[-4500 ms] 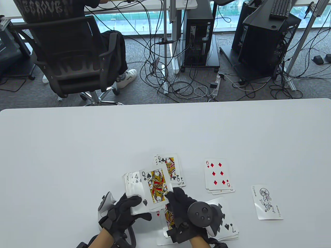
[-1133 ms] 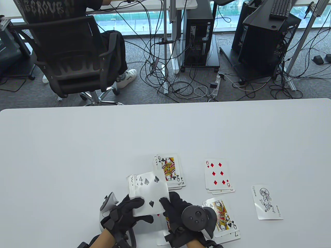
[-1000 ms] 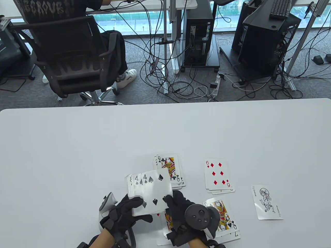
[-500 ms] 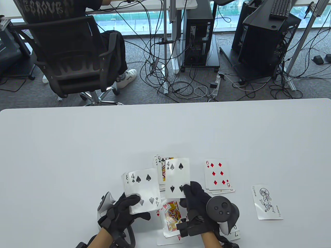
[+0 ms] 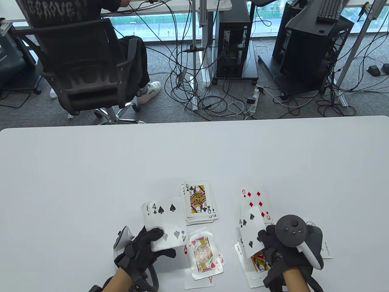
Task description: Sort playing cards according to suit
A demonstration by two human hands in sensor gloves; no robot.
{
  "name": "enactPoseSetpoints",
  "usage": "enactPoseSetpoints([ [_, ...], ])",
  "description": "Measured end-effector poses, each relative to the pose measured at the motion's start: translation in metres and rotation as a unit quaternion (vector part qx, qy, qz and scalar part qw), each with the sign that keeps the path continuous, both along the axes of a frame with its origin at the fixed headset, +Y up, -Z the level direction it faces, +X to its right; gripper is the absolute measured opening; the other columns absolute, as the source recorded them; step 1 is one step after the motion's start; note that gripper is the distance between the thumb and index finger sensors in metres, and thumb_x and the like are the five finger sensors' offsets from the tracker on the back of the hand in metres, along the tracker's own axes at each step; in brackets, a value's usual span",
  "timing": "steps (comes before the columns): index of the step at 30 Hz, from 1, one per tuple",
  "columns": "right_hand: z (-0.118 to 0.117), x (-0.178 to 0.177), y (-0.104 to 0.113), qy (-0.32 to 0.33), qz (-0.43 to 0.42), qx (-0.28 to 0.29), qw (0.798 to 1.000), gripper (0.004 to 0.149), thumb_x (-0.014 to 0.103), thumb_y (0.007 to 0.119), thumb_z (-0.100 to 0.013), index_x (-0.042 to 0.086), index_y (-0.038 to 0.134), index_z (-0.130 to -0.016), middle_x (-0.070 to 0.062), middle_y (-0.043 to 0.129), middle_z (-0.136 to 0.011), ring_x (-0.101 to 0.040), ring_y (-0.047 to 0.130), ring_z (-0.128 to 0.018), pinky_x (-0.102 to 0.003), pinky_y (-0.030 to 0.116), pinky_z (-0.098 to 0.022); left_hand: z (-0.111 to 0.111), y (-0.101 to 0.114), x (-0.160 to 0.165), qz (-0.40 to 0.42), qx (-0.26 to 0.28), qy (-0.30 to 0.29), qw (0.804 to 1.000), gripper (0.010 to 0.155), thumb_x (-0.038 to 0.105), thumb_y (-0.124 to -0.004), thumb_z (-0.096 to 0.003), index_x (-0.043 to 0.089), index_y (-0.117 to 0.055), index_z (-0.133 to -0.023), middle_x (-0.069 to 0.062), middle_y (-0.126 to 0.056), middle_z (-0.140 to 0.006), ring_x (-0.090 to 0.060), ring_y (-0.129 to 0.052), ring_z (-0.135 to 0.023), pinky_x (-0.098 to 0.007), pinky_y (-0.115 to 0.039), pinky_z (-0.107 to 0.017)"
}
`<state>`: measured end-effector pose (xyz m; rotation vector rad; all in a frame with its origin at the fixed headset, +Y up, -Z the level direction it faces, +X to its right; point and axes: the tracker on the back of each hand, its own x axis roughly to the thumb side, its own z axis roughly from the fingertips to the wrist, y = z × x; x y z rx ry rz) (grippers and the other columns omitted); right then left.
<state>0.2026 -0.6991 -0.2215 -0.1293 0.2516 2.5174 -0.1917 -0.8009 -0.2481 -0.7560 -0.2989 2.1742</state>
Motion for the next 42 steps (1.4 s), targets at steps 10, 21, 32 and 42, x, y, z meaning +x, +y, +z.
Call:
enactPoseSetpoints([
  [10,0.008,-0.002,-0.057,0.057,0.210,-0.144,0.965,0.044,0.025,0.070,-0.051,-0.015,0.078,-0.067,-0.007,0.094,-0.028,-0.025,0.100,-0.018,-0.045,0.087,-0.017,0.001,-0.001,-0.001,-0.005,-0.006,0.002,1.000,0.051,0.041,-0.069,-0.0609,0.036,-0.045,-0.106,0.006,-0.060,-0.111,-0.027,-0.076,-0.098,-0.040,-0.084,-0.054],
  [21,0.007,-0.019,-0.071,0.090,0.319,-0.195,0.923,0.050,0.030,0.066,-0.052,-0.016,0.075,-0.070,-0.009,0.094,-0.032,-0.028,0.100,-0.023,-0.047,0.086,-0.022,0.001,-0.002,-0.001,-0.006,-0.007,0.001,1.000,0.051,0.041,-0.069,-0.0610,0.036,-0.045,-0.106,0.006,-0.060,-0.111,-0.027,-0.076,-0.098,-0.041,-0.084,-0.054],
  [32,-0.007,-0.032,-0.028,0.099,0.307,-0.147,0.935,0.061,0.038,0.069,-0.052,-0.017,0.072,-0.077,-0.011,0.093,-0.037,-0.031,0.099,-0.029,-0.050,0.085,-0.026,0.001,-0.003,-0.001,-0.007,-0.009,-0.003,1.000,0.051,0.041,-0.069,-0.0610,0.036,-0.045,-0.106,0.006,-0.060,-0.111,-0.027,-0.076,-0.098,-0.040,-0.084,-0.053],
  [42,-0.013,-0.112,-0.002,0.125,0.043,0.141,0.981,0.066,0.041,0.065,-0.054,-0.019,0.069,-0.081,-0.015,0.094,-0.042,-0.034,0.099,-0.033,-0.052,0.084,-0.028,0.000,-0.006,0.000,-0.009,-0.013,-0.005,1.000,0.051,0.041,-0.069,-0.0611,0.035,-0.045,-0.106,0.006,-0.060,-0.111,-0.027,-0.076,-0.097,-0.040,-0.084,-0.053],
])
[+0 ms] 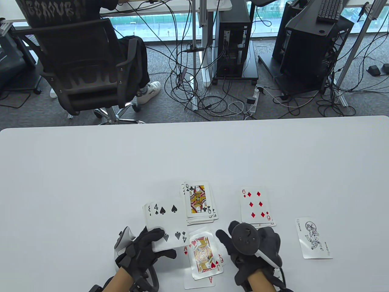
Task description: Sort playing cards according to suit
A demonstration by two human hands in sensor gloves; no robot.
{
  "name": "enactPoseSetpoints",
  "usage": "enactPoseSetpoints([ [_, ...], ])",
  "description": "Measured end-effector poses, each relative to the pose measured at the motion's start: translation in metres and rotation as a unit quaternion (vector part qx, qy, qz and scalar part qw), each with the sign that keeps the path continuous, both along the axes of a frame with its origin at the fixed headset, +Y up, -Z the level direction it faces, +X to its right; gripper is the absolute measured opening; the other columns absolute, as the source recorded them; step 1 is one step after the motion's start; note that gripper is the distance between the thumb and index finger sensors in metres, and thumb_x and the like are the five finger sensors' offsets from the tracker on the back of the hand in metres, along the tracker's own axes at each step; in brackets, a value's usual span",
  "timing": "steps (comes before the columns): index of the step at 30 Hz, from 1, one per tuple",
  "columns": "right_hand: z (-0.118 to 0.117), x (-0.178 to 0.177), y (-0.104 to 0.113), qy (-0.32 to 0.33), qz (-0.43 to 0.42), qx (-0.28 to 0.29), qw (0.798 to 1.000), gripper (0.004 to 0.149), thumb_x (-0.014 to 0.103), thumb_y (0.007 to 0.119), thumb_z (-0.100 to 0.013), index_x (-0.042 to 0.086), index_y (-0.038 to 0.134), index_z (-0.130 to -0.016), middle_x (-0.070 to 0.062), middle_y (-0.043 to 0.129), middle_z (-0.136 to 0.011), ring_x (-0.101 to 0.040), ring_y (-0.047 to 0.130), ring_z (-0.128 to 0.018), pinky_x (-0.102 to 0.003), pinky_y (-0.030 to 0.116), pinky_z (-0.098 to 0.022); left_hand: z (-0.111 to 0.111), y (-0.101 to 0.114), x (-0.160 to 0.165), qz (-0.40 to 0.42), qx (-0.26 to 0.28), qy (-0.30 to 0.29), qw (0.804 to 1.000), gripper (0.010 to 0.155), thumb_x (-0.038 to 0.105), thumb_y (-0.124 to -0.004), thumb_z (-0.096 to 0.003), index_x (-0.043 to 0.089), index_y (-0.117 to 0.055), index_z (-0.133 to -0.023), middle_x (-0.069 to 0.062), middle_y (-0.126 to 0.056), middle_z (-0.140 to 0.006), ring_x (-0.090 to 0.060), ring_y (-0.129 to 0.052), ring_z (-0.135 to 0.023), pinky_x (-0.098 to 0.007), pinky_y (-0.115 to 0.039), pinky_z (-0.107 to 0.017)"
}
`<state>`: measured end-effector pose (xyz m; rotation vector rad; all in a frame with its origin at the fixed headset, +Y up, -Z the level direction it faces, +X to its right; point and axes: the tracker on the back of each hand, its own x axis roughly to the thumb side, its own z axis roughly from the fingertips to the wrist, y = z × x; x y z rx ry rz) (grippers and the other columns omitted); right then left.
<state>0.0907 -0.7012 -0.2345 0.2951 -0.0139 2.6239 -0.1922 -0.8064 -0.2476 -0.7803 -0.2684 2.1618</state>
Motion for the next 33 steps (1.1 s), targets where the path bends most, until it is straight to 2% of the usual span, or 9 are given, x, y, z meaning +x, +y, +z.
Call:
enactPoseSetpoints([
  [3,-0.006,-0.028,-0.010,0.032,-0.045,-0.035,0.998,0.070,0.044,0.061,-0.055,-0.020,0.064,-0.085,-0.016,0.093,-0.047,-0.036,0.098,-0.037,-0.053,0.083,-0.030,0.000,-0.002,0.000,-0.002,-0.004,0.000,1.000,0.051,0.041,-0.069,-0.0611,0.035,-0.045,-0.106,0.005,-0.059,-0.111,-0.027,-0.075,-0.098,-0.040,-0.084,-0.053],
  [10,-0.001,-0.069,-0.034,0.075,-0.131,-0.010,0.988,0.081,0.050,0.050,-0.056,-0.022,0.049,-0.093,-0.022,0.089,-0.057,-0.042,0.094,-0.046,-0.056,0.081,-0.035,-0.001,-0.004,0.000,-0.004,-0.006,0.006,1.000,0.051,0.042,-0.068,-0.0613,0.036,-0.044,-0.106,0.006,-0.059,-0.112,-0.027,-0.074,-0.099,-0.041,-0.083,-0.055],
  [12,0.003,-0.073,-0.037,0.086,-0.133,-0.012,0.987,0.085,0.052,0.051,-0.055,-0.022,0.044,-0.094,-0.024,0.086,-0.061,-0.044,0.092,-0.050,-0.058,0.080,-0.037,-0.001,-0.005,0.001,-0.004,-0.004,0.002,1.000,0.051,0.042,-0.068,-0.0613,0.036,-0.045,-0.106,0.006,-0.059,-0.112,-0.027,-0.074,-0.099,-0.041,-0.083,-0.055],
  [16,0.010,-0.078,-0.038,0.080,-0.099,0.037,0.991,0.088,0.054,0.058,-0.053,-0.022,0.039,-0.092,-0.018,0.084,-0.062,-0.039,0.092,-0.052,-0.055,0.080,-0.039,-0.001,-0.002,0.003,0.003,0.007,-0.008,1.000,0.051,0.042,-0.068,-0.0612,0.036,-0.045,-0.106,0.006,-0.059,-0.112,-0.028,-0.074,-0.099,-0.041,-0.083,-0.054],
  [21,0.016,-0.077,-0.032,0.036,-0.102,0.147,0.983,0.069,0.044,0.070,-0.049,-0.013,0.052,-0.083,-0.003,0.087,-0.047,-0.024,0.098,-0.038,-0.043,0.087,-0.031,-0.001,-0.001,0.004,0.005,0.016,-0.012,1.000,0.051,0.042,-0.069,-0.0611,0.036,-0.045,-0.106,0.006,-0.059,-0.111,-0.028,-0.074,-0.099,-0.041,-0.083,-0.054],
  [26,0.016,-0.070,-0.032,0.024,-0.155,0.145,0.977,0.046,0.031,0.072,-0.049,-0.007,0.067,-0.074,0.001,0.091,-0.034,-0.018,0.100,-0.028,-0.040,0.090,-0.025,-0.002,-0.001,0.004,-0.004,0.026,-0.023,0.999,0.051,0.042,-0.069,-0.0609,0.036,-0.046,-0.106,0.006,-0.059,-0.111,-0.028,-0.074,-0.099,-0.042,-0.083,-0.054],
  [33,0.014,-0.065,-0.032,0.018,-0.174,0.138,0.975,0.040,0.025,0.067,-0.051,-0.008,0.070,-0.074,-0.001,0.093,-0.035,-0.020,0.101,-0.028,-0.041,0.090,-0.025,-0.003,-0.002,0.004,-0.004,0.032,-0.023,0.999,0.051,0.041,-0.069,-0.0608,0.036,-0.046,-0.106,0.006,-0.059,-0.112,-0.028,-0.074,-0.099,-0.042,-0.083,-0.055],
])
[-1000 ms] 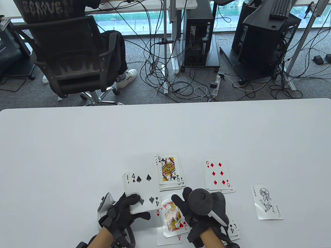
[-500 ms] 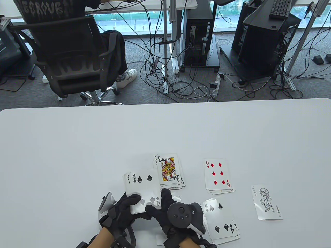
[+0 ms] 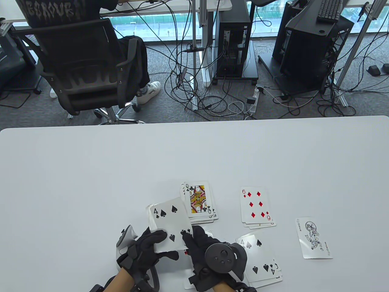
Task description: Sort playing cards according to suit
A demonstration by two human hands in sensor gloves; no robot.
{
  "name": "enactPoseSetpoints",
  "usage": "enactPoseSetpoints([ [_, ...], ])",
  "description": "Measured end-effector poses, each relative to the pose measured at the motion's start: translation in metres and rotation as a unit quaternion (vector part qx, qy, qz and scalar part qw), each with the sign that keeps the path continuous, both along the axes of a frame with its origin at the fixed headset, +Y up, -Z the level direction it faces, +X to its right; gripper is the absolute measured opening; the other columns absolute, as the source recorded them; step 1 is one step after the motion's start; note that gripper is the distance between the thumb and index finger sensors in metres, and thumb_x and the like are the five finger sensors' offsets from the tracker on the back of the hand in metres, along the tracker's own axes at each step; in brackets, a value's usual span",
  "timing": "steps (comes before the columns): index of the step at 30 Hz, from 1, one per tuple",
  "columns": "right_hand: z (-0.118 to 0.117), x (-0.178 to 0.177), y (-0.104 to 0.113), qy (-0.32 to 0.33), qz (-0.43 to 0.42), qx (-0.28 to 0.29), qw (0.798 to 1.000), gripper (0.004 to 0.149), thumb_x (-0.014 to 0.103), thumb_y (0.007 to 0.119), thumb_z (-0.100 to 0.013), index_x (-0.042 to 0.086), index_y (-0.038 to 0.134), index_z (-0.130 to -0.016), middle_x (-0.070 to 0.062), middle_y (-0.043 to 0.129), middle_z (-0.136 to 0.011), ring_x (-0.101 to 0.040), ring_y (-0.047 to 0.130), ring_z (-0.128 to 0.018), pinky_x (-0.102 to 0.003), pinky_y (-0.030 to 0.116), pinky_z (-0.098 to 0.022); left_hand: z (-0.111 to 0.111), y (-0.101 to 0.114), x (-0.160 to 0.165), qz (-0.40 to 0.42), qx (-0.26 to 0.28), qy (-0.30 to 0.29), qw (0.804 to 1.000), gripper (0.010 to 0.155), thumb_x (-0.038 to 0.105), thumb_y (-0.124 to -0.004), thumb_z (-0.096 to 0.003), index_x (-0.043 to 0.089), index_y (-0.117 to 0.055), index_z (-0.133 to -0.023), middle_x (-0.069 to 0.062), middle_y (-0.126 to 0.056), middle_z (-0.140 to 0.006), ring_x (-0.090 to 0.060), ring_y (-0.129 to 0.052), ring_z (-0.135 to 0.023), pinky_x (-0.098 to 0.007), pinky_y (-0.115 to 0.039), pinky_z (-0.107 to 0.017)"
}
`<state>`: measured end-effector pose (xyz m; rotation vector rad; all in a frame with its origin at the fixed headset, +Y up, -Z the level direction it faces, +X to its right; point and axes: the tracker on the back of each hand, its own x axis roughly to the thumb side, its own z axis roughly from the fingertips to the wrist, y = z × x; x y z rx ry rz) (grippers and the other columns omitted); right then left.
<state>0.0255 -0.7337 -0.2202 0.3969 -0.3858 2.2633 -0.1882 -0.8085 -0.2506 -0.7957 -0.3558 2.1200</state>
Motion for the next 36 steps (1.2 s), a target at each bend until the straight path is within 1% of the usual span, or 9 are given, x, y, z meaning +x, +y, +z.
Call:
enactPoseSetpoints([
  [8,-0.003,0.010,0.000,-0.021,-0.008,-0.005,1.000,0.039,0.023,0.064,-0.052,-0.009,0.072,-0.073,-0.001,0.093,-0.034,-0.020,0.101,-0.027,-0.041,0.090,-0.024,0.000,0.001,0.000,-0.001,-0.002,0.005,1.000,0.050,0.040,-0.069,-0.0606,0.036,-0.047,-0.105,0.006,-0.060,-0.111,-0.028,-0.074,-0.099,-0.042,-0.083,-0.055],
  [14,-0.009,0.026,0.004,-0.050,-0.021,-0.009,0.998,0.039,0.023,0.065,-0.052,-0.010,0.073,-0.072,-0.002,0.094,-0.032,-0.020,0.101,-0.025,-0.041,0.089,-0.023,-0.001,0.000,-0.003,0.008,-0.008,0.016,1.000,0.050,0.040,-0.069,-0.0606,0.036,-0.047,-0.105,0.007,-0.061,-0.111,-0.027,-0.075,-0.098,-0.041,-0.084,-0.054],
  [19,-0.016,0.051,0.022,-0.065,-0.057,-0.035,0.996,0.039,0.022,0.065,-0.052,-0.011,0.075,-0.071,-0.003,0.094,-0.031,-0.021,0.101,-0.024,-0.042,0.089,-0.022,-0.001,0.001,-0.004,0.020,-0.011,0.022,1.000,0.050,0.040,-0.069,-0.0607,0.036,-0.047,-0.105,0.006,-0.061,-0.111,-0.027,-0.076,-0.098,-0.041,-0.084,-0.054],
  [22,-0.019,0.079,0.037,-0.076,-0.052,-0.057,0.994,0.039,0.022,0.066,-0.052,-0.011,0.075,-0.071,-0.004,0.094,-0.030,-0.022,0.101,-0.023,-0.043,0.089,-0.021,-0.002,0.000,-0.005,0.022,-0.014,0.027,0.999,0.050,0.040,-0.069,-0.0608,0.036,-0.046,-0.105,0.007,-0.061,-0.111,-0.027,-0.076,-0.098,-0.041,-0.084,-0.054],
  [26,-0.014,0.116,0.046,-0.085,0.027,-0.119,0.989,0.039,0.020,0.067,-0.052,-0.013,0.076,-0.070,-0.005,0.094,-0.029,-0.023,0.101,-0.022,-0.044,0.088,-0.020,-0.002,0.001,-0.006,0.024,-0.014,0.030,0.999,0.050,0.040,-0.069,-0.0609,0.036,-0.046,-0.106,0.007,-0.061,-0.111,-0.027,-0.076,-0.098,-0.041,-0.084,-0.054],
  [29,-0.003,0.138,0.042,-0.087,0.080,-0.180,0.977,0.039,0.020,0.067,-0.052,-0.014,0.076,-0.069,-0.006,0.094,-0.029,-0.024,0.101,-0.021,-0.045,0.088,-0.019,-0.002,0.001,-0.006,0.025,-0.012,0.033,0.999,0.050,0.041,-0.069,-0.0608,0.036,-0.046,-0.105,0.007,-0.061,-0.111,-0.027,-0.076,-0.098,-0.041,-0.084,-0.054],
  [32,0.008,0.160,0.028,-0.085,0.109,-0.264,0.955,0.039,0.019,0.067,-0.052,-0.015,0.076,-0.069,-0.007,0.094,-0.029,-0.026,0.101,-0.021,-0.046,0.088,-0.019,-0.001,0.000,-0.007,0.023,-0.014,0.034,0.999,0.050,0.041,-0.069,-0.0608,0.036,-0.046,-0.106,0.007,-0.061,-0.111,-0.027,-0.076,-0.098,-0.041,-0.084,-0.054],
  [33,0.012,0.167,0.021,-0.086,0.117,-0.300,0.943,0.039,0.019,0.067,-0.052,-0.015,0.076,-0.069,-0.007,0.094,-0.029,-0.026,0.100,-0.021,-0.046,0.087,-0.019,-0.001,0.000,-0.007,0.022,-0.016,0.035,0.999,0.050,0.041,-0.069,-0.0608,0.036,-0.046,-0.105,0.007,-0.061,-0.111,-0.027,-0.076,-0.098,-0.041,-0.084,-0.054],
  [36,0.019,0.176,0.004,-0.106,0.172,-0.347,0.916,0.039,0.019,0.068,-0.052,-0.016,0.077,-0.068,-0.007,0.094,-0.028,-0.026,0.100,-0.019,-0.046,0.087,-0.018,-0.001,0.000,-0.007,0.021,-0.018,0.036,0.999,0.050,0.041,-0.069,-0.0608,0.036,-0.046,-0.106,0.007,-0.061,-0.111,-0.027,-0.076,-0.098,-0.041,-0.084,-0.054],
])
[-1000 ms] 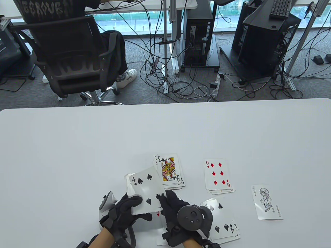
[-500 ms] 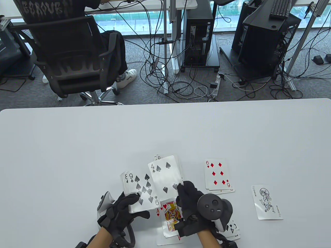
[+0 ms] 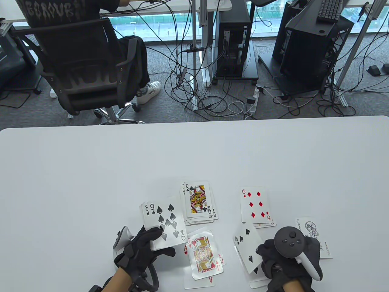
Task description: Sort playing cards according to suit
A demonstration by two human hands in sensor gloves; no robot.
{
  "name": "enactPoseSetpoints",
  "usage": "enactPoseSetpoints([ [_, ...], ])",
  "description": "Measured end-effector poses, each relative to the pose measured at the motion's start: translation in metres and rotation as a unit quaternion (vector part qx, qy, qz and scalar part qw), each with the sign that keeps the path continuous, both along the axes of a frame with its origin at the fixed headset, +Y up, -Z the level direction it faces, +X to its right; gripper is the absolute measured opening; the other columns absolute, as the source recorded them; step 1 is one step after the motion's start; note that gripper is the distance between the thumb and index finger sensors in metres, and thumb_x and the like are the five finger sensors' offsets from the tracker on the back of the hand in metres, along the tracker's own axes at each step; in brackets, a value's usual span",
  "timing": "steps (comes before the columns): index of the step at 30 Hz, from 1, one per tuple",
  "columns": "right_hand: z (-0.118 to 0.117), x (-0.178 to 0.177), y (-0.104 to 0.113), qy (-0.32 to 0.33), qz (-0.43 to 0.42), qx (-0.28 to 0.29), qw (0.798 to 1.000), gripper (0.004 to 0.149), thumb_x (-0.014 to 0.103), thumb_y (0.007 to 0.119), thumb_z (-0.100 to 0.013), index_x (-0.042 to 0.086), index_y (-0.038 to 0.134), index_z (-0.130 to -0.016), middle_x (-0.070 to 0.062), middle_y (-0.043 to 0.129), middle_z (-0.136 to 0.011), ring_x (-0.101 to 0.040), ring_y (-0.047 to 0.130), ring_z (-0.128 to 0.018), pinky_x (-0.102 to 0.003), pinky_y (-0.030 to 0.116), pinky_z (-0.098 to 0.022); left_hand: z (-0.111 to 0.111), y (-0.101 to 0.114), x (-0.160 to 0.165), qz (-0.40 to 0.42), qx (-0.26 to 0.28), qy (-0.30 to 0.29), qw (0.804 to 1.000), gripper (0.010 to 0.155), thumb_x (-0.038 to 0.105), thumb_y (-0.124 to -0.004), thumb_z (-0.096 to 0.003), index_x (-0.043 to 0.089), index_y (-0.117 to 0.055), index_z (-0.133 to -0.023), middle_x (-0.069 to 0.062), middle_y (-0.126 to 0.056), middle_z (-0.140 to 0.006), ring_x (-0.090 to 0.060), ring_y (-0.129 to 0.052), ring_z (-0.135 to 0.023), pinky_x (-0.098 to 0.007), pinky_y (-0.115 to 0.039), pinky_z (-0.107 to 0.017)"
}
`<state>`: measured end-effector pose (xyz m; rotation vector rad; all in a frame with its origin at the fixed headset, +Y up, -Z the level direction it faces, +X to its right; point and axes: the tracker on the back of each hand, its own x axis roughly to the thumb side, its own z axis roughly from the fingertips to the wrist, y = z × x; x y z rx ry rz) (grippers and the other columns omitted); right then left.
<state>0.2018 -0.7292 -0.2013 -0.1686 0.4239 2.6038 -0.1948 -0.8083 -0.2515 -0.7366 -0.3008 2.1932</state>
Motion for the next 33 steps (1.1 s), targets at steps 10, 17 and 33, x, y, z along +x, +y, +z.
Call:
enactPoseSetpoints([
  [10,-0.002,-0.014,-0.042,0.050,0.252,-0.125,0.958,0.047,0.026,0.067,-0.053,-0.018,0.076,-0.067,-0.007,0.095,-0.027,-0.026,0.101,-0.019,-0.046,0.087,-0.019,0.001,0.001,0.000,-0.002,-0.003,0.000,1.000,0.050,0.041,-0.069,-0.0608,0.036,-0.046,-0.105,0.007,-0.061,-0.111,-0.027,-0.076,-0.098,-0.041,-0.084,-0.054],
  [17,-0.005,-0.026,-0.037,0.072,0.329,-0.129,0.933,0.050,0.028,0.066,-0.053,-0.017,0.076,-0.070,-0.010,0.095,-0.031,-0.029,0.100,-0.023,-0.049,0.086,-0.022,0.001,0.001,-0.001,-0.002,-0.003,-0.001,1.000,0.050,0.041,-0.069,-0.0609,0.036,-0.046,-0.105,0.007,-0.060,-0.111,-0.027,-0.076,-0.098,-0.041,-0.084,-0.054],
  [33,-0.019,-0.143,0.038,0.110,-0.060,0.308,0.943,0.059,0.036,0.065,-0.055,-0.018,0.070,-0.079,-0.013,0.094,-0.041,-0.033,0.099,-0.033,-0.050,0.085,-0.028,0.001,0.001,0.000,-0.010,0.004,-0.011,1.000,0.051,0.040,-0.068,-0.0611,0.036,-0.045,-0.106,0.006,-0.059,-0.112,-0.027,-0.074,-0.099,-0.041,-0.083,-0.055],
])
